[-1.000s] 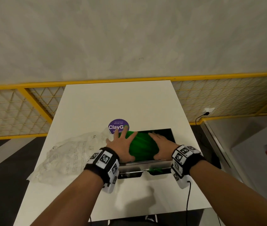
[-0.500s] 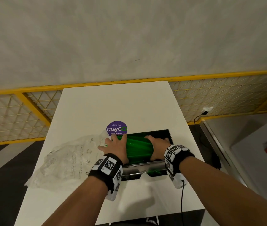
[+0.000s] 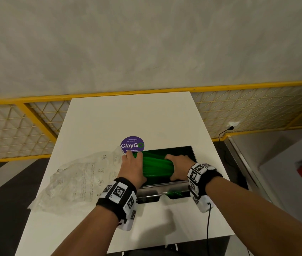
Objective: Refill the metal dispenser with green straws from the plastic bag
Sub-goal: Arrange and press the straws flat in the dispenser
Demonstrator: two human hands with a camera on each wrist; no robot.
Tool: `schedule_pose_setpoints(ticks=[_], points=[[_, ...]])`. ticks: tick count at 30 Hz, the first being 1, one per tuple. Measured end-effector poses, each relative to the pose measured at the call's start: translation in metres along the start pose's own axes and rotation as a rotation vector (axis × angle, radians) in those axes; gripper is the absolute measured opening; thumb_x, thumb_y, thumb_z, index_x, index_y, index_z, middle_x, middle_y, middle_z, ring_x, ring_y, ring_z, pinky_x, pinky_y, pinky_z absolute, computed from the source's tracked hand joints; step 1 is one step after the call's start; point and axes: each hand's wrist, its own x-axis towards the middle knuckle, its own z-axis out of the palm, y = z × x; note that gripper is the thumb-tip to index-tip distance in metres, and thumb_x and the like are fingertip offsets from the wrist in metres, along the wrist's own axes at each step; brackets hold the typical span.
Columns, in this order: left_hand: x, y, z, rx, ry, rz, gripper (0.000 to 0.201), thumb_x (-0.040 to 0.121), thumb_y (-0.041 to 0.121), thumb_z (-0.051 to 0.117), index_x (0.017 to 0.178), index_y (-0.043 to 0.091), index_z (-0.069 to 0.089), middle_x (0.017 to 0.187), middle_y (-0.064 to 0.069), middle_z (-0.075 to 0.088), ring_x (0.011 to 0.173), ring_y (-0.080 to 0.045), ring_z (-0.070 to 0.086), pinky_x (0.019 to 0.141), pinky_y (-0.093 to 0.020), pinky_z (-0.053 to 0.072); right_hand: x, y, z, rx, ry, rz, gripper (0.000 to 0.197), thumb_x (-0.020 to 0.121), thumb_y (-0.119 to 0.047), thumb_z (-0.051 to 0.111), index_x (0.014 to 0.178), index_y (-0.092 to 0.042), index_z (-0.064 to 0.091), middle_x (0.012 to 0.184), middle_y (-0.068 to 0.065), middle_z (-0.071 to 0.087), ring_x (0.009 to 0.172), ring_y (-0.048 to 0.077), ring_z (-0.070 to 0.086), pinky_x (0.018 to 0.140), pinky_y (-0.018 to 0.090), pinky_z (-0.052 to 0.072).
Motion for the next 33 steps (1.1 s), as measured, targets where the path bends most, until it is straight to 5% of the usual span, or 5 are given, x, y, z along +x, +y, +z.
schedule_pose_setpoints(ticks=[12,16,20,24,33], points=[[-0.009,-0.018,0.012,-0.297,0.061,-0.024,0.118,0.054,0.064,0.076,0.146,0.042,0.006,0.155,-0.001,-0.001,0.139,-0.030,0.008,0.110,-0.049,0.020,-0.002,0.008,0.016,-0.149,0.131,0.004,0.094,0.074,-0.038,0.071,0.148,-0.034,0.013,0.147,0.003,0.030,0.135,0.028,0.029,0.112,0.050,0.020],[-0.013,-0.017,0.021,-0.427,0.108,-0.008,0.111,0.060,0.084,0.037,0.150,0.032,-0.002,0.160,-0.005,-0.001,0.146,-0.027,-0.007,0.116,-0.050,0.010,-0.005,0.007,0.005,0.029,0.104,0.047,0.103,0.068,-0.043,0.078,0.149,-0.036,0.013,0.150,0.003,0.026,0.137,0.030,0.027,0.111,0.049,0.028],[-0.016,-0.026,0.020,-0.679,0.146,0.105,0.095,0.076,0.067,0.044,0.151,0.027,0.001,0.160,-0.001,-0.003,0.147,-0.016,-0.009,0.119,-0.034,0.004,-0.019,0.008,0.000,0.240,0.133,-0.021,0.099,0.067,-0.038,0.080,0.147,-0.034,0.022,0.146,0.003,0.031,0.134,0.027,0.030,0.108,0.047,0.033],[-0.011,-0.032,0.015,-1.098,0.426,-0.125,0.058,0.095,0.031,0.051,0.146,0.017,0.027,0.150,0.000,0.031,0.137,-0.014,0.032,0.111,-0.028,0.028,-0.040,-0.013,0.008,0.242,0.305,-0.186,0.071,0.080,-0.038,0.069,0.142,-0.026,0.035,0.134,0.001,0.041,0.125,0.020,0.036,0.107,0.038,0.035],[0.004,-0.058,0.016,-0.903,0.252,-0.222,0.010,0.089,0.007,0.060,0.092,0.009,0.070,0.074,-0.008,0.066,0.062,-0.022,0.061,0.061,-0.023,0.055,-0.024,-0.046,0.040,-0.015,0.246,-0.194,0.060,0.092,-0.049,0.047,0.145,-0.027,0.028,0.142,-0.003,0.033,0.132,0.020,0.030,0.107,0.041,0.026]])
